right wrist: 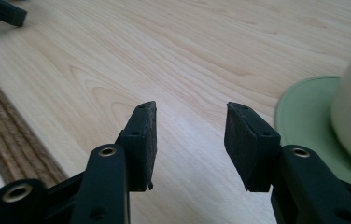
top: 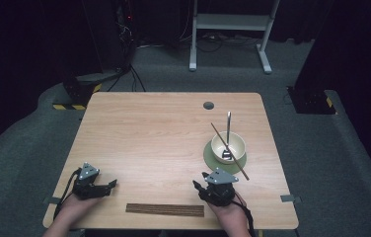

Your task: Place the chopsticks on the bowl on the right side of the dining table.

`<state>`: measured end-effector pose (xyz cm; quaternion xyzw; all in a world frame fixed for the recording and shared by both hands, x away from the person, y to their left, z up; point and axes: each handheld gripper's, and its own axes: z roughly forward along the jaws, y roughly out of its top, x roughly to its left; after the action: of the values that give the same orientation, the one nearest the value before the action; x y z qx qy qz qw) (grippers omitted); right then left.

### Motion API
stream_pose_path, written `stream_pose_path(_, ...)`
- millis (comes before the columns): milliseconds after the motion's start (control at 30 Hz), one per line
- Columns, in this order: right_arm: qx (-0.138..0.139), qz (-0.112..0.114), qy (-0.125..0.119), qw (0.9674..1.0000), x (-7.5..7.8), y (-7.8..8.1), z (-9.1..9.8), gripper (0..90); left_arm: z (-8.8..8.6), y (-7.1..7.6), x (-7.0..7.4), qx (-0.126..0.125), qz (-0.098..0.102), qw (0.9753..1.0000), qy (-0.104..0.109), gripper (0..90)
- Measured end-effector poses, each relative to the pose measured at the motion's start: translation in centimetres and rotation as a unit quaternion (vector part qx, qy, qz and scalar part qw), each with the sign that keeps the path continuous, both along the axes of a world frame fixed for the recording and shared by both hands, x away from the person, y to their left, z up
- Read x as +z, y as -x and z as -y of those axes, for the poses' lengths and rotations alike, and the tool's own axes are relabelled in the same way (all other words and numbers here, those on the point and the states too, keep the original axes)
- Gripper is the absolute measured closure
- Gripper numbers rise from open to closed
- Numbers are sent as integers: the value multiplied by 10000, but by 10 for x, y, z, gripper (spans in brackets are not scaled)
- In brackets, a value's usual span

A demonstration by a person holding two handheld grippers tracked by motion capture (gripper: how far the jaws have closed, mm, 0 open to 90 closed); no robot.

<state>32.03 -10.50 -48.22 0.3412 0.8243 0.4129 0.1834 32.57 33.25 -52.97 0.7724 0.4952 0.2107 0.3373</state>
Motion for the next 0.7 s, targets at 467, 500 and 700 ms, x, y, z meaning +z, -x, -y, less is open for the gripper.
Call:
stream_pose_path(467, 727, -300, 143, 9968, -14, 13, -37, 550, 0, 0, 0, -1, 1, 10000, 2, 149)
stream_pose_path(500, 727, -300, 143, 9968, -14, 13, -37, 550, 0, 0, 0, -1, 1, 10000, 2, 149)
stream_pose_path(700, 1011, -429, 271, 9936, -21, 21, -54, 562, 0, 0, 0, -5, -1, 10000, 1, 149)
